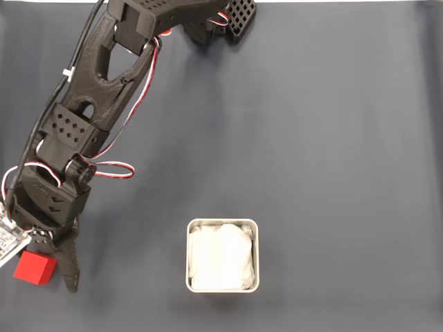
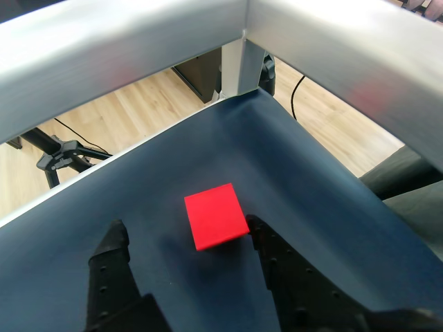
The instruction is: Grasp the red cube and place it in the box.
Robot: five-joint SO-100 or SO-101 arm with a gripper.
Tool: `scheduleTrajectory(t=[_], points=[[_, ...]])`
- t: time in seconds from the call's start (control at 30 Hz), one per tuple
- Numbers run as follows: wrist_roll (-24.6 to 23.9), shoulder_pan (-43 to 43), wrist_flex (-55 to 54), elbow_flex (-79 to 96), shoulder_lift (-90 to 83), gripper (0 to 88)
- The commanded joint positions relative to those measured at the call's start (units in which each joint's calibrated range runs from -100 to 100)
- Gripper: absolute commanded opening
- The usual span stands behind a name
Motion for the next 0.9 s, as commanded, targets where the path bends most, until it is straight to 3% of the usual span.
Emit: scheduleTrajectory(t=[0.0,0.87], points=[[-0.1,-1.2,-1.1,-1.0,-2.7,39.6],[1.8,-1.9,-3.1,-9.7,5.7,39.2]])
